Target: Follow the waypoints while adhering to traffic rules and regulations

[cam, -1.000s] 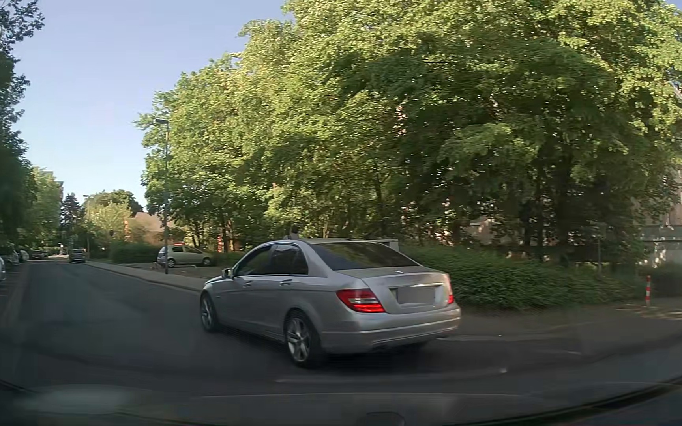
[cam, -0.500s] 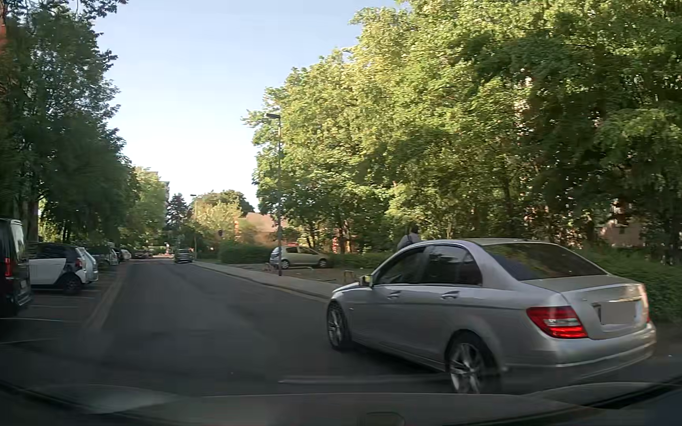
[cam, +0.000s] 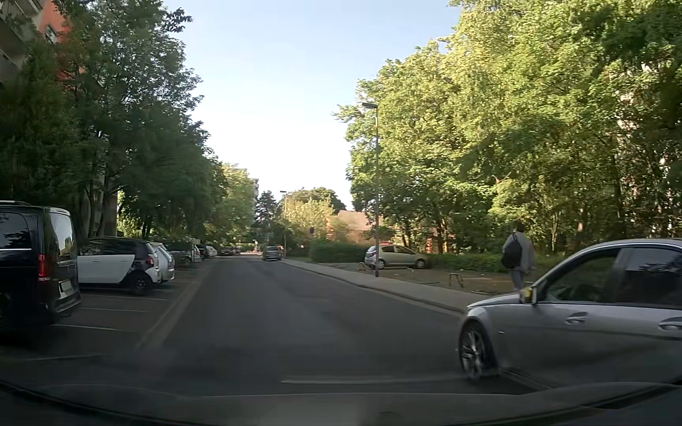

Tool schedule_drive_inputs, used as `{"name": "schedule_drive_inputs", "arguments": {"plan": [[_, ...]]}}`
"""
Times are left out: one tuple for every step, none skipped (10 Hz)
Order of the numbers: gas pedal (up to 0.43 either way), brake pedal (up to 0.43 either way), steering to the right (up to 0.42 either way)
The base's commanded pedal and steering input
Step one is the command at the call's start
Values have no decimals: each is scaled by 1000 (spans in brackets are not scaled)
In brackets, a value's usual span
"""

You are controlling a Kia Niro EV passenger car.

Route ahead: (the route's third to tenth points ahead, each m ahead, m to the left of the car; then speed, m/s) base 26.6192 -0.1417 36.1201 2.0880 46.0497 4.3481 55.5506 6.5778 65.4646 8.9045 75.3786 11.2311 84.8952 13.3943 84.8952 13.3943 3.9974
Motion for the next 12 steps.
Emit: {"name": "schedule_drive_inputs", "arguments": {"plan": [[268, 0, -255], [268, 0, -202], [268, 0, -163], [268, 0, -112], [268, 0, -66], [268, 0, -40], [268, 0, -20], [268, 0, -13], [268, 0, -10], [268, 0, -7], [268, 0, -7], [248, 0, -6]]}}
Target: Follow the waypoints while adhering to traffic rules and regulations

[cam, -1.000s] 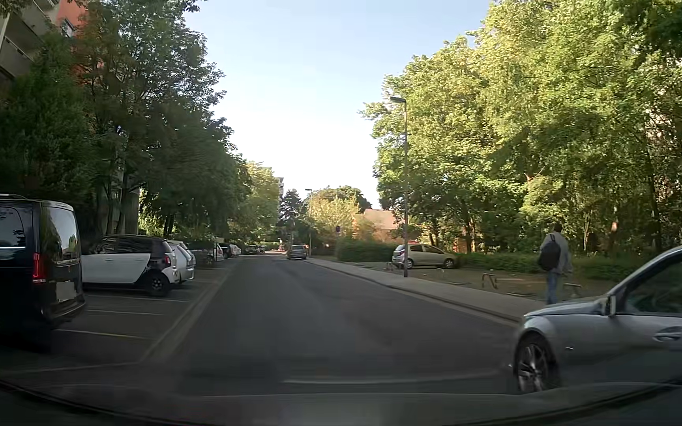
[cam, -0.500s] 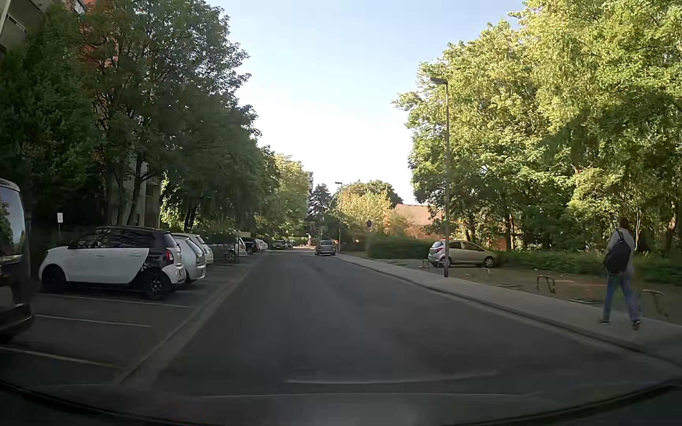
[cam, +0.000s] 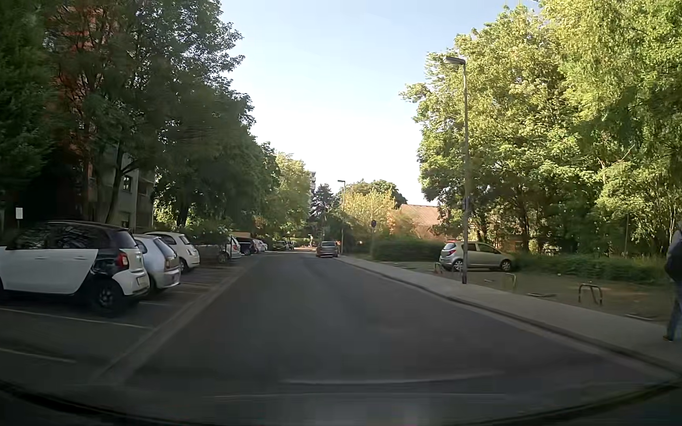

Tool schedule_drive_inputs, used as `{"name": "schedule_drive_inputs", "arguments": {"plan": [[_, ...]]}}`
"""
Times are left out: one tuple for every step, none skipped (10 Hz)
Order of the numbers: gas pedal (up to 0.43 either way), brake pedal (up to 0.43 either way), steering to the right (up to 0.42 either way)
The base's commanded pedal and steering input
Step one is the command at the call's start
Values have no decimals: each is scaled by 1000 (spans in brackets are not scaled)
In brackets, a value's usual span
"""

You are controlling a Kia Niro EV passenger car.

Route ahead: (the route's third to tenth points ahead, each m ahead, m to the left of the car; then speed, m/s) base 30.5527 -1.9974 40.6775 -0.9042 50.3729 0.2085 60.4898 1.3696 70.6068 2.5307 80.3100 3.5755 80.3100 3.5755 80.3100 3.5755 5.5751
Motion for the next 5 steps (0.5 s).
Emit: {"name": "schedule_drive_inputs", "arguments": {"plan": [[228, 0, -6], [209, 0, -6], [209, 0, -6], [197, 0, -5], [197, 0, -6]]}}
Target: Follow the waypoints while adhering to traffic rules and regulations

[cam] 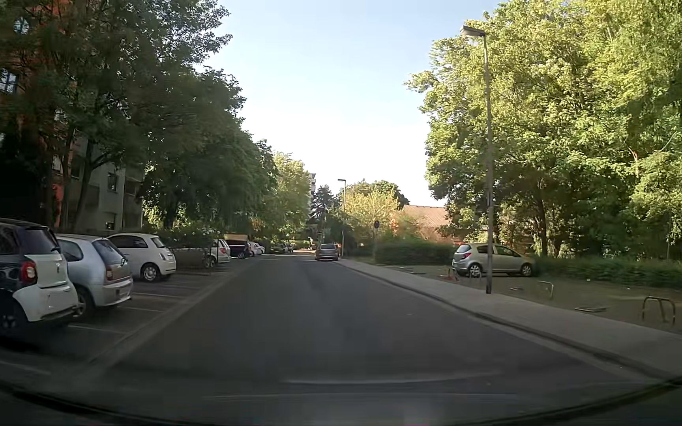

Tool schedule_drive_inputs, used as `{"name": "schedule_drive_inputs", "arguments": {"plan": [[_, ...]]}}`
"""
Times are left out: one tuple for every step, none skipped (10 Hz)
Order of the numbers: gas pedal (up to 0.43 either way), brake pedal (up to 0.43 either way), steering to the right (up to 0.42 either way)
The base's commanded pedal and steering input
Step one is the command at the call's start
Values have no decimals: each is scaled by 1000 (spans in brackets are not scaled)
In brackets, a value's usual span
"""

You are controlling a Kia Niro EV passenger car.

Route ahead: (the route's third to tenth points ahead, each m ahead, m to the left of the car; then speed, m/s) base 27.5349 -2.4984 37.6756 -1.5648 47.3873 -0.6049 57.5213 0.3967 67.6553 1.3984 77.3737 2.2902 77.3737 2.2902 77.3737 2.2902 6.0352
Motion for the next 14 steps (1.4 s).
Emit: {"name": "schedule_drive_inputs", "arguments": {"plan": [[189, 0, -6], [189, 0, -6], [189, 0, -5], [177, 0, -5], [177, 0, -7], [177, 0, -12], [177, 0, -17], [169, 0, -24], [150, 0, -32], [150, 0, -36], [150, 0, -39], [138, 0, -39], [138, 0, -39], [130, 0, -39]]}}
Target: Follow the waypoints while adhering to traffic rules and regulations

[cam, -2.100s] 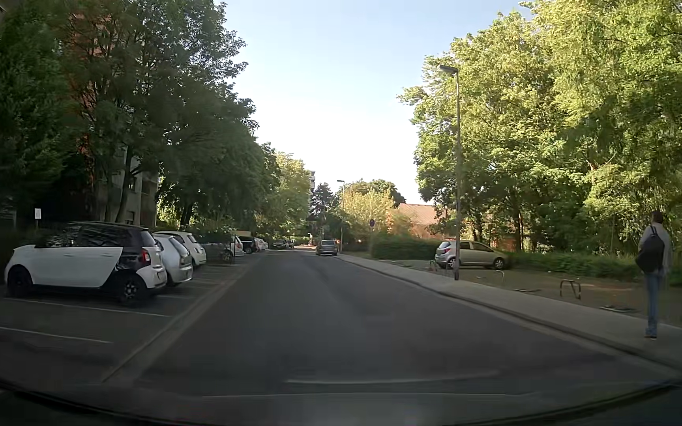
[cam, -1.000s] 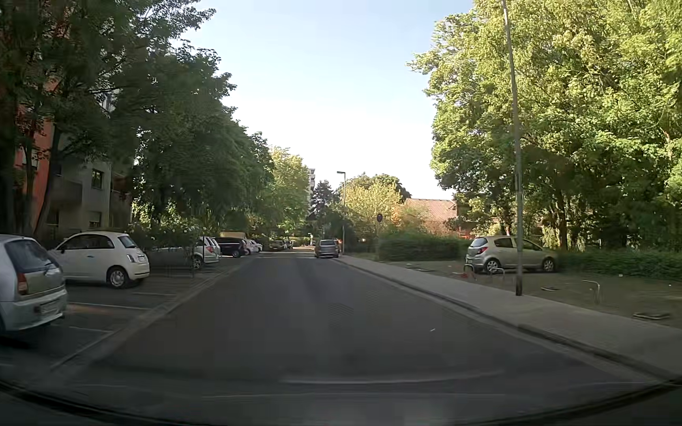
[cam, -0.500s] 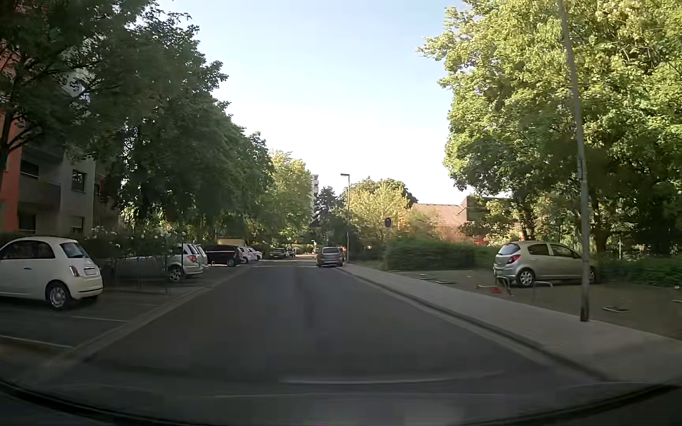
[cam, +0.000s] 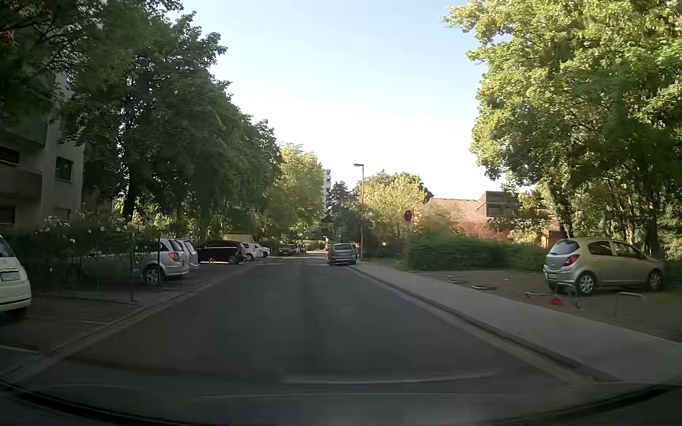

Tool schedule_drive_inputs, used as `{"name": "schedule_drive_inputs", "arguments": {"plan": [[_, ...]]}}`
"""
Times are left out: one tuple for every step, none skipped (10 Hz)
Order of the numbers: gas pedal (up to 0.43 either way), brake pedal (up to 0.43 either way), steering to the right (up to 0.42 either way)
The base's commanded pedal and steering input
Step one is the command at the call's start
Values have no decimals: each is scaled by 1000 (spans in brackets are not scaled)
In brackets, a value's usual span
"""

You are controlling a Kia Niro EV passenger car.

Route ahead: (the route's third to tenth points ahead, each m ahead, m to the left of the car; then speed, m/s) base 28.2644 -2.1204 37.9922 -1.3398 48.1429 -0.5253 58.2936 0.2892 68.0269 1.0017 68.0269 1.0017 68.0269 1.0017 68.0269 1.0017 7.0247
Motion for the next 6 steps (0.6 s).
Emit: {"name": "schedule_drive_inputs", "arguments": {"plan": [[130, 0, -39], [118, 0, -39], [118, 0, -39], [118, 0, -39], [98, 0, -39], [98, 0, -39]]}}
